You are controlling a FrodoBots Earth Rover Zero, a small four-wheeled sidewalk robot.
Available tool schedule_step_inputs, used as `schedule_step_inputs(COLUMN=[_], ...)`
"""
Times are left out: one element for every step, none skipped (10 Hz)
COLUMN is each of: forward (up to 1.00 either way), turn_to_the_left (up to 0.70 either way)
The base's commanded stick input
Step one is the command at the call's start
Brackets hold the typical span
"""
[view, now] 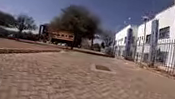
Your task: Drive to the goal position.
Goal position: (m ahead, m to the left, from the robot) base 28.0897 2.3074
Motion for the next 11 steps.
schedule_step_inputs(forward=[1.0,1.0,1.0,1.0,1.0,1.0,1.0,1.0,1.0,1.0,1.0], turn_to_the_left=[0.0,0.0,0.0,0.0,0.0,0.0,0.0,0.0,0.0,0.0,0.0])
